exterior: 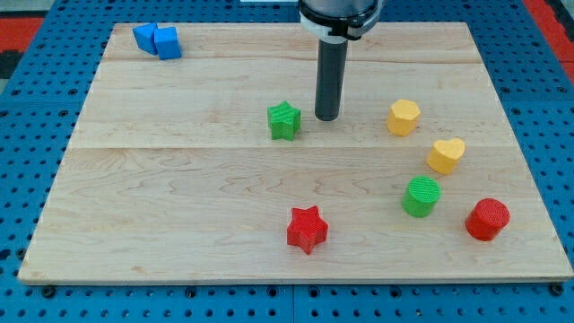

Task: Push green star towards top right

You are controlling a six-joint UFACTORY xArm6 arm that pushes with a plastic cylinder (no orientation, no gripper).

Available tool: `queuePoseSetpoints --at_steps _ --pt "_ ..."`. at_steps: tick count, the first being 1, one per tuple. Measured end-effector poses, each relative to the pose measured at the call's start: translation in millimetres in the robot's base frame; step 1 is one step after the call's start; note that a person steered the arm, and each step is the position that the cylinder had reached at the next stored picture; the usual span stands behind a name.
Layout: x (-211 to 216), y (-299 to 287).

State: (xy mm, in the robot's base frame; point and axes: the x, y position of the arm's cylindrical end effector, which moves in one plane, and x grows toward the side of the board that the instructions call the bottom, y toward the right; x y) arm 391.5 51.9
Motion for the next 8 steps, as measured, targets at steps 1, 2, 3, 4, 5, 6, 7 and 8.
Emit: queuePoseSetpoints --at_steps 1,2,3,4,5,6,7,8 --pt "52 -2" --pt "63 -31" --pt "26 -74" --pt "-27 -50" --pt "-47 -27" --pt "-27 -62" --pt "-38 -120" --pt "-68 -70"
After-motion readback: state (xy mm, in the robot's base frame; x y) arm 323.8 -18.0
